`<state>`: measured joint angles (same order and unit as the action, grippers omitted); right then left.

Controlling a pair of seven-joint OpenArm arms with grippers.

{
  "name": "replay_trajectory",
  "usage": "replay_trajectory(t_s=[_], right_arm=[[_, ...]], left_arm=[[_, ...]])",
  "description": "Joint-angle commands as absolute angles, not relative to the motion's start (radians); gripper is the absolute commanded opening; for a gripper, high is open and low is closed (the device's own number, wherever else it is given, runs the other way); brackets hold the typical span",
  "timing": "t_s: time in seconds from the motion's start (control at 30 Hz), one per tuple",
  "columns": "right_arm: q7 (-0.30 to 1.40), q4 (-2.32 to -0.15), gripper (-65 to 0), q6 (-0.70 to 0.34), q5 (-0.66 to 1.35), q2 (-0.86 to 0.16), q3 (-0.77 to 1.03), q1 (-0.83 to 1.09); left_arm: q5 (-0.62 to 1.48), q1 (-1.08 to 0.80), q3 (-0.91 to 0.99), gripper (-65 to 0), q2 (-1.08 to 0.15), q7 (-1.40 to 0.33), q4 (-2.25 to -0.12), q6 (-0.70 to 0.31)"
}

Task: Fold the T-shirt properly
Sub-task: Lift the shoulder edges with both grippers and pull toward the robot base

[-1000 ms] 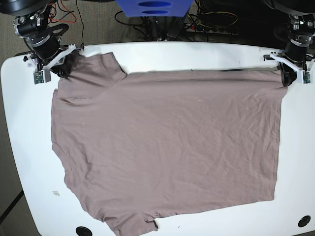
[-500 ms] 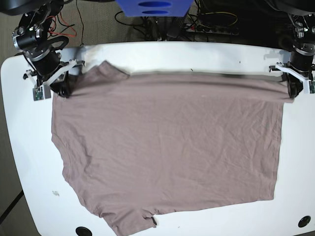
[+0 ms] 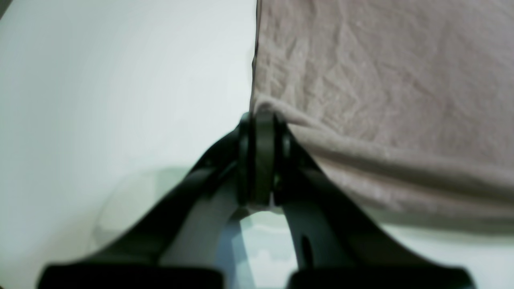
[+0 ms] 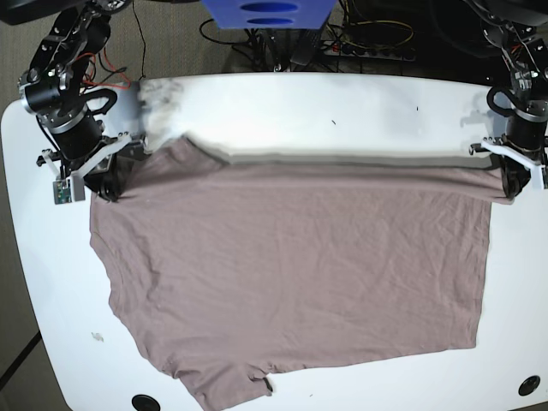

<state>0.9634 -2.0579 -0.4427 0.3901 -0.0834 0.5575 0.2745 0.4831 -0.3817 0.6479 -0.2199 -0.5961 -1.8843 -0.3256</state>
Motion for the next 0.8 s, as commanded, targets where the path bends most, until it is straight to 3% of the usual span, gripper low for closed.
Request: replay_trajectory(t_s=[0.0,0.77], right_arm=[[0.936,-2.069,-65.0,-0.44,0.401,-0.092,0.563,0.24],[0.949,-1.754,-64.9,-0.447,0.384,-0.146,0.463,-0.027]], left_arm=[[0.481,-0.35,0.657,-65.0,-0.229,-0.592,-1.887,-0.321],[0.328,-0.149,0.586,-64.8,-0.235,-0.563,-1.709,-0.331]])
